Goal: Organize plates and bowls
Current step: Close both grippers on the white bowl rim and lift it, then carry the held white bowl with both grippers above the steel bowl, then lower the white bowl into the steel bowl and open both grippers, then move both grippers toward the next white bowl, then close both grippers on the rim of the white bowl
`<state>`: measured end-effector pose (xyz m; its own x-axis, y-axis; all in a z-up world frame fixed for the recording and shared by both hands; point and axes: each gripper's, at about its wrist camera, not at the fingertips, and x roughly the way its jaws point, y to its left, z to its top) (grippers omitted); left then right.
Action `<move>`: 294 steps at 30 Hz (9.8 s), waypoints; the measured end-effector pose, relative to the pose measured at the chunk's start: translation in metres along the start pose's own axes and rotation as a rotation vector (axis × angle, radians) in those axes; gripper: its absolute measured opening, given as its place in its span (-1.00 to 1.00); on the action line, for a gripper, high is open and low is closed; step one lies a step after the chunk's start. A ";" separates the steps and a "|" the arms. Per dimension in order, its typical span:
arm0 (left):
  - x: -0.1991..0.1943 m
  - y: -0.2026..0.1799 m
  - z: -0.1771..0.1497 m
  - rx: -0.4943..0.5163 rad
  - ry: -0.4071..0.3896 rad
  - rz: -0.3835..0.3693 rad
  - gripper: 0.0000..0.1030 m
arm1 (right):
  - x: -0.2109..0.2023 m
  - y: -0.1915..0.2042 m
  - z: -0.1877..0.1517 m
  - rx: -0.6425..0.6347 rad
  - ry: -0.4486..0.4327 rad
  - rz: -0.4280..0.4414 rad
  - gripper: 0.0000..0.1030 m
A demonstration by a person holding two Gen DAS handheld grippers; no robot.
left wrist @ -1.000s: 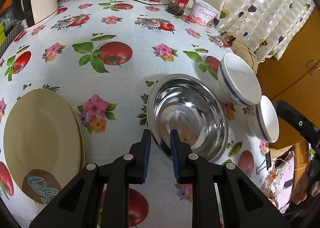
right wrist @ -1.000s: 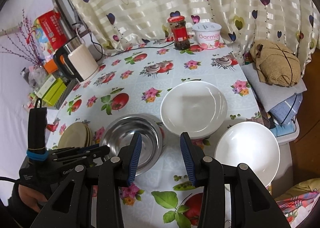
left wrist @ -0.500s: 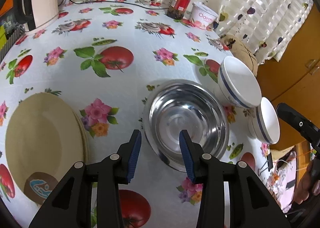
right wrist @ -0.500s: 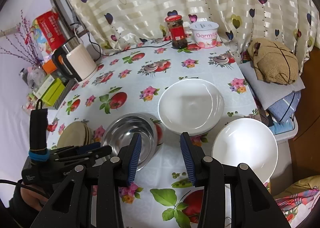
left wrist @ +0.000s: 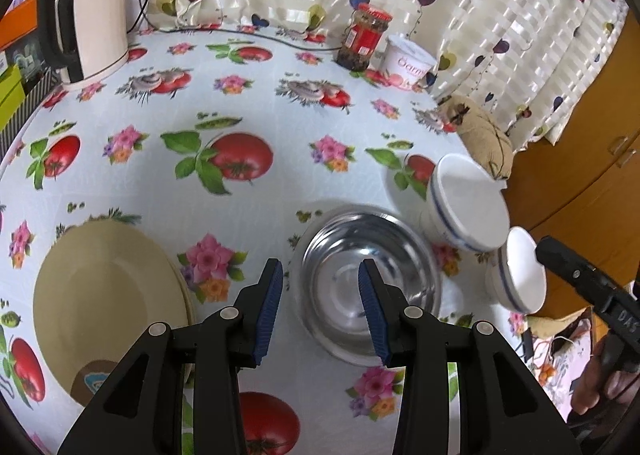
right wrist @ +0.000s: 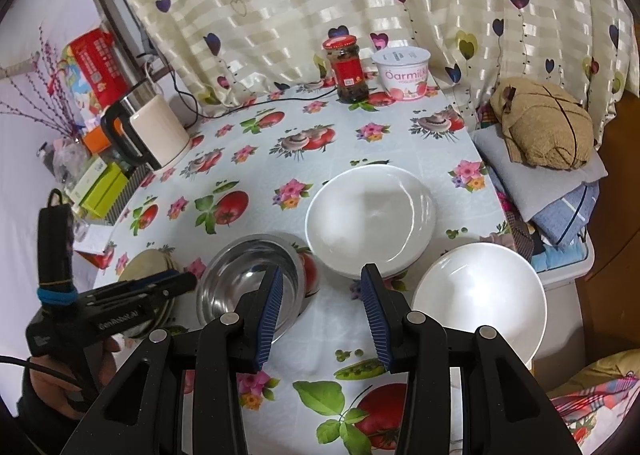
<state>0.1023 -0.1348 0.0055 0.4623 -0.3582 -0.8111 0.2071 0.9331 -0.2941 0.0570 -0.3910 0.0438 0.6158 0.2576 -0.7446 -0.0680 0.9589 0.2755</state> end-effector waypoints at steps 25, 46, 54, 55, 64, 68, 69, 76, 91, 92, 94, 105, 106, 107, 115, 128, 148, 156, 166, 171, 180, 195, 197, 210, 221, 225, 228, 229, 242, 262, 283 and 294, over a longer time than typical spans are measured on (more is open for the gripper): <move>0.032 -0.081 0.042 0.137 -0.006 -0.062 -0.21 | 0.012 -0.057 0.027 0.057 0.001 -0.059 -0.23; 0.076 -0.098 0.046 0.141 0.077 -0.091 -0.29 | 0.060 -0.074 0.035 0.064 0.087 -0.085 -0.46; 0.084 -0.106 0.043 0.167 0.103 -0.090 -0.58 | 0.069 -0.076 0.032 0.063 0.111 -0.081 -0.62; 0.085 -0.106 0.043 0.167 0.104 -0.091 -0.59 | 0.070 -0.076 0.032 0.062 0.113 -0.080 -0.63; 0.085 -0.109 0.043 0.175 0.102 -0.086 -0.65 | 0.072 -0.076 0.032 0.061 0.118 -0.077 -0.68; 0.085 -0.109 0.043 0.173 0.099 -0.083 -0.66 | 0.072 -0.076 0.032 0.060 0.118 -0.079 -0.69; 0.085 -0.109 0.043 0.172 0.099 -0.083 -0.66 | 0.072 -0.076 0.031 0.060 0.118 -0.079 -0.69; 0.082 -0.107 0.045 0.165 0.090 -0.084 -0.67 | 0.069 -0.076 0.035 0.062 0.109 -0.075 -0.69; 0.058 -0.102 0.052 0.153 0.047 -0.098 -0.68 | 0.050 -0.060 0.045 0.045 0.060 -0.076 -0.69; 0.055 -0.101 0.052 0.152 0.044 -0.098 -0.68 | 0.049 -0.058 0.045 0.043 0.057 -0.075 -0.69; 0.050 -0.100 0.052 0.151 0.037 -0.098 -0.68 | 0.046 -0.054 0.045 0.037 0.051 -0.073 -0.69; 0.021 -0.080 0.045 0.126 0.007 -0.082 -0.68 | 0.028 -0.022 0.043 -0.002 0.020 -0.049 -0.69; 0.018 -0.078 0.043 0.123 0.005 -0.078 -0.68 | 0.027 -0.018 0.043 -0.006 0.020 -0.046 -0.69; 0.016 -0.075 0.042 0.121 0.005 -0.074 -0.68 | 0.027 -0.015 0.042 -0.010 0.021 -0.043 -0.69; 0.002 -0.055 0.027 0.106 0.016 -0.037 -0.68 | 0.027 0.011 0.028 -0.033 0.038 -0.015 -0.69; 0.001 -0.026 0.005 0.063 0.065 0.011 -0.68 | 0.047 0.038 0.006 -0.050 0.115 0.031 -0.69; 0.021 -0.012 -0.004 0.040 0.121 0.013 -0.68 | 0.079 0.038 -0.007 -0.044 0.204 0.039 -0.67; 0.021 -0.012 -0.004 0.041 0.119 0.010 -0.68 | 0.081 0.037 -0.006 -0.052 0.210 0.029 -0.64; 0.014 -0.006 -0.002 0.003 0.079 -0.021 -0.68 | 0.078 0.039 -0.005 -0.056 0.193 0.037 -0.56; 0.008 0.000 -0.002 -0.016 0.039 -0.026 -0.67 | 0.070 0.037 -0.002 -0.056 0.171 0.040 -0.47; -0.009 -0.006 0.002 0.042 -0.067 0.049 -0.34 | 0.055 0.036 0.001 -0.051 0.136 0.050 -0.42; -0.007 -0.022 -0.003 0.092 -0.035 0.040 -0.31 | 0.043 0.035 0.000 -0.046 0.113 0.058 -0.41; -0.007 -0.022 -0.003 0.088 -0.029 0.038 -0.31 | 0.040 0.035 0.000 -0.045 0.109 0.056 -0.41; -0.018 -0.030 -0.004 0.090 -0.055 0.028 -0.31 | 0.027 0.034 -0.003 -0.056 0.085 0.038 -0.30; -0.020 -0.042 -0.001 0.102 -0.050 -0.002 -0.31 | 0.014 0.027 -0.002 -0.053 0.055 0.024 -0.20; -0.021 -0.048 0.000 0.114 -0.052 -0.015 -0.31 | 0.009 0.023 -0.001 -0.048 0.046 0.017 -0.19; -0.021 -0.052 0.001 0.121 -0.052 -0.024 -0.31 | 0.005 0.019 -0.002 -0.041 0.038 0.011 -0.17; -0.021 -0.054 0.001 0.123 -0.052 -0.029 -0.31 | 0.003 0.018 -0.002 -0.039 0.035 0.009 -0.15; -0.022 -0.073 0.003 0.153 -0.060 -0.081 -0.31 | -0.014 0.000 -0.004 -0.018 0.008 -0.021 -0.11; -0.004 -0.126 0.007 0.256 -0.029 -0.123 -0.31 | -0.035 -0.050 -0.006 0.060 -0.030 -0.084 -0.11; 0.031 -0.164 -0.002 0.285 0.050 -0.198 -0.31 | -0.043 -0.102 -0.021 0.163 -0.036 -0.163 -0.11; 0.062 -0.180 -0.014 0.295 0.118 -0.225 -0.31 | -0.028 -0.128 -0.035 0.226 0.006 -0.179 -0.23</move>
<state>0.0816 -0.3247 0.0006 0.2784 -0.5306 -0.8006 0.5393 0.7761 -0.3268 0.0212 -0.5173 0.0081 0.5978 0.0875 -0.7969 0.2187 0.9385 0.2671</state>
